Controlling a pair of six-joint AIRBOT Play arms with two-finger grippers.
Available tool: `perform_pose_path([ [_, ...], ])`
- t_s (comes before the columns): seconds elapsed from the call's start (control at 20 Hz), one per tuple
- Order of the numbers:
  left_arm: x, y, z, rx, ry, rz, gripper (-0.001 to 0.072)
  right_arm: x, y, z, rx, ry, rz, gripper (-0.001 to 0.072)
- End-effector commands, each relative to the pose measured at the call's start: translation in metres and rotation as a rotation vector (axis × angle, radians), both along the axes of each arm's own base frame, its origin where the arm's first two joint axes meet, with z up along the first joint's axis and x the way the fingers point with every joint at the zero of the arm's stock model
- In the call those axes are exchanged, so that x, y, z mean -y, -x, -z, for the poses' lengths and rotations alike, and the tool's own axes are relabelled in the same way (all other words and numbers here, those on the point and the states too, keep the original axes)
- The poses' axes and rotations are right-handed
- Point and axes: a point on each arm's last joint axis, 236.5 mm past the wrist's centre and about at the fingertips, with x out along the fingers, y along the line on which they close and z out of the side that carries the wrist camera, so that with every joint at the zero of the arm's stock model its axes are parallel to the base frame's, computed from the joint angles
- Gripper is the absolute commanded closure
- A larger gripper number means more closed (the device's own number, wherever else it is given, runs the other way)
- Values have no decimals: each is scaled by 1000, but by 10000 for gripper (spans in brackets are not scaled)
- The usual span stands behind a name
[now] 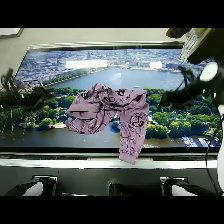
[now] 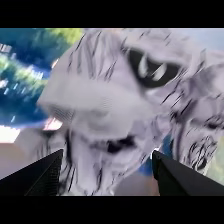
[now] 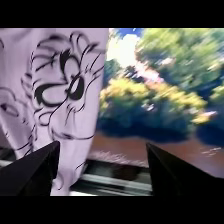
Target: Fold the clothes and pants, and hang the long-sleeved shirts on hangers.
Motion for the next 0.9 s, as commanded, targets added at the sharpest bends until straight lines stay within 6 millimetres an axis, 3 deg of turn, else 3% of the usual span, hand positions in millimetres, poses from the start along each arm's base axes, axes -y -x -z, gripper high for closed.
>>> perform_pose_path([
  [0.0, 11, 46, 44, -114, 25, 11, 83, -29, 34, 59, -80, -208, 123, 89],
  [0.15, 18, 45, 53, -108, 19, 17, 90, -40, 40, 99, -68, -262, 208, 90],
  [0.3, 15, 32, 51, -60, 8, -12, 90, -51, 36, 114, -46, -327, 265, 90],
  [0.6, 12, 27, 60, -74, 7, -24, 90, -75, 29, 136, -104, -461, 295, 97],
  [0.65, 13, 26, 62, -81, 8, -23, 90, -80, 29, 138, -103, -462, 285, 173],
  [0.7, 13, 26, 64, -87, 10, -23, 90, -86, 29, 139, -96, -459, 265, 327],
  [0.75, 12, 26, 65, -91, 9, -23, 90, -90, 28, 137, -90, -462, 260, 604],
  [0.8, 12, 26, 66, -90, 6, -16, 90, -92, 26, 131, -76, -472, 260, 677],
  [0.85, 12, 26, 68, -89, 2, -10, 90, -90, 23, 124, -53, -474, 262, 677],
])
